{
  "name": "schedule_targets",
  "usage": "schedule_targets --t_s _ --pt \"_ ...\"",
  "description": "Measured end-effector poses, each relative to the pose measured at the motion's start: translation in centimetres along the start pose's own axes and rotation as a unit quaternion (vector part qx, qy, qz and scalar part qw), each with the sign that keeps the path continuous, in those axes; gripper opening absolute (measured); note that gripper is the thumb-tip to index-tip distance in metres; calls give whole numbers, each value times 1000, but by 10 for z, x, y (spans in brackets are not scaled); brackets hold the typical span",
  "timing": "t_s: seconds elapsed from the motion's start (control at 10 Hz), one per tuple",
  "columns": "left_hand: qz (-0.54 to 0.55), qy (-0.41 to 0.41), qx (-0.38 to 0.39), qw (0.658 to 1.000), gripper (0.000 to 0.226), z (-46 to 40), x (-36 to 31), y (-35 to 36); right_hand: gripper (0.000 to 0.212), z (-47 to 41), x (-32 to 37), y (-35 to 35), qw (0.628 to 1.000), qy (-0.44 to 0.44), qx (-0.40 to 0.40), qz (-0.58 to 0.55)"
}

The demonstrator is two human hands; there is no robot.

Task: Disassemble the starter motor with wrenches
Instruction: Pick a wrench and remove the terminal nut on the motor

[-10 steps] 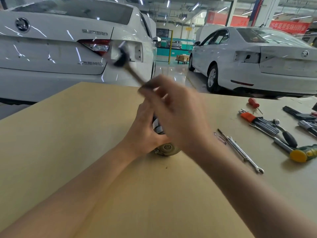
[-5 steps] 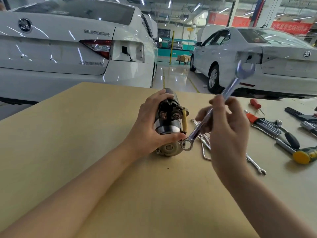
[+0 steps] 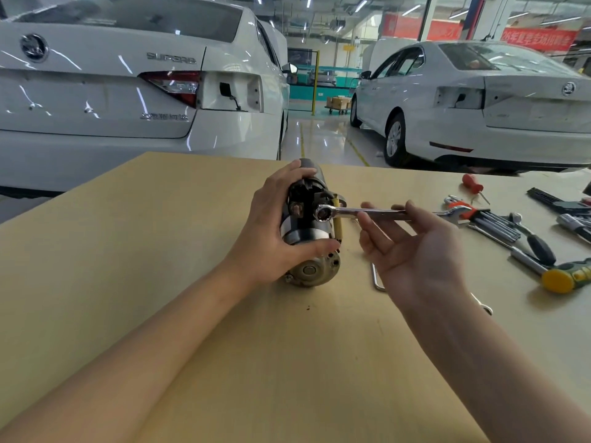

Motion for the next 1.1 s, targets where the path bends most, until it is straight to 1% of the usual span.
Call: schedule_targets --t_s 0.1,0.2,0.3,0.4,0.5,0.6,0.7,0.8,0.9,1.0,1.1 --pt "3 1 -1 1000 82 0 0 0 24 4 2 2 999 -32 9 16" --pt "21 -16 -2 1000 70 0 0 -1 18 6 5 5 995 -83 22 43" --pt "31 -22 -7 999 58 0 2 0 17 8 12 14 978 -171 46 106" --pt "36 -23 -15 999 54 0 2 1 15 10 24 34 914 -305 124 238" --pt "33 -19 -30 999 54 0 2 1 11 12 26 63 836 -356 216 359" --pt "22 -20 -27 999 55 0 3 1 12 19 17 87 713 -407 264 507" --pt "1 -79 -14 997 65 -7 8 12 25 30 -2 100 557 -427 330 631" --pt "10 -143 5 990 74 -5 13 15 34 42 -20 93 428 -465 397 665" --pt "-40 -93 19 995 61 1 3 8 31 54 -16 73 475 -561 401 546" --pt "4 -19 -7 1000 70 2 -4 3 11 43 -6 47 689 -546 279 387" --pt "0 -20 7 1000 83 1 0 1 18 33 -2 27 854 -430 148 253"
Point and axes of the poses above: each hand's wrist, its own z-axis away from the middle knuckle, its own y-axis out of the palm, x = y × z, the point moved 3 cm from there along -z, towards the middle knuckle, and after that the axes turned 9 degrees about -y, right-handed, at the moved point
